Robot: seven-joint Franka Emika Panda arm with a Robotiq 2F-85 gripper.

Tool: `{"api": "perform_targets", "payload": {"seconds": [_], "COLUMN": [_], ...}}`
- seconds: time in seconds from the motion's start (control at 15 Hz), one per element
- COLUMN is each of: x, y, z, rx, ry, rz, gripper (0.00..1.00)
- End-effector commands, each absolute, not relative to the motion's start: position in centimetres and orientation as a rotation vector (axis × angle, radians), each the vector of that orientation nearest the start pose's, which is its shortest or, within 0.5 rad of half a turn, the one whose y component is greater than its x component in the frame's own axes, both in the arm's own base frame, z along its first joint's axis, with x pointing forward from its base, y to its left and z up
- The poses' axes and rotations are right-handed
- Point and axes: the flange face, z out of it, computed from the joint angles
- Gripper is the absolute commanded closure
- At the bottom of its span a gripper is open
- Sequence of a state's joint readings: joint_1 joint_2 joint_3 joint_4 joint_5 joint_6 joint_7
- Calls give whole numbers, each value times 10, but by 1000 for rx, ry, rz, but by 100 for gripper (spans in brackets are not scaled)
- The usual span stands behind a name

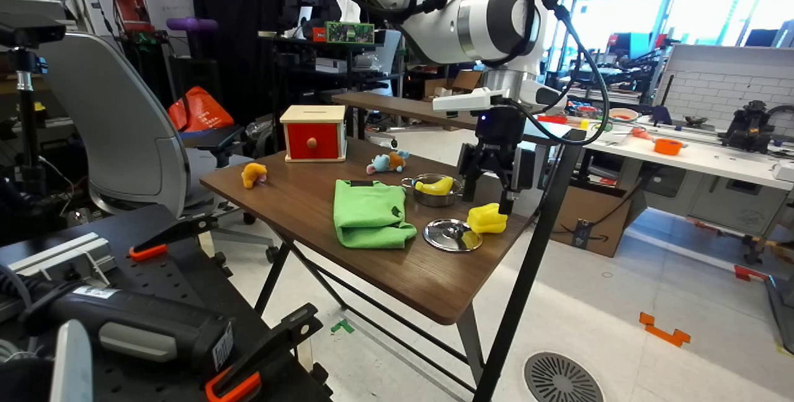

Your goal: Pick up the yellow pepper and set it down on the upper right side of the table

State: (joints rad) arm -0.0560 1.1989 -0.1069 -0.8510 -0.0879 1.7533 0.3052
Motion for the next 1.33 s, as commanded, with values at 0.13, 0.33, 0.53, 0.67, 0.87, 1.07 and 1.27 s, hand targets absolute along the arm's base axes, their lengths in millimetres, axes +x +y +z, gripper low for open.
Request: {"api": "perform_targets", "payload": {"seconds": [0.13,0.33,0.53,0.67,0.87,1.07,1.27], "x": [763,768,766,758,737,702,659], "y": [-77,-53,-23,-1,32,58,73], "z": [213,257,292,307,318,321,323], "rx": [-3233,-3225,-3200,-3177,-3144,-3133,-3133], "ry": [594,470,289,143,-70,-281,-471], "rz": [211,-39,-258,-350,-408,-316,-183], "gripper": [0,0,0,0,0,0,0]}}
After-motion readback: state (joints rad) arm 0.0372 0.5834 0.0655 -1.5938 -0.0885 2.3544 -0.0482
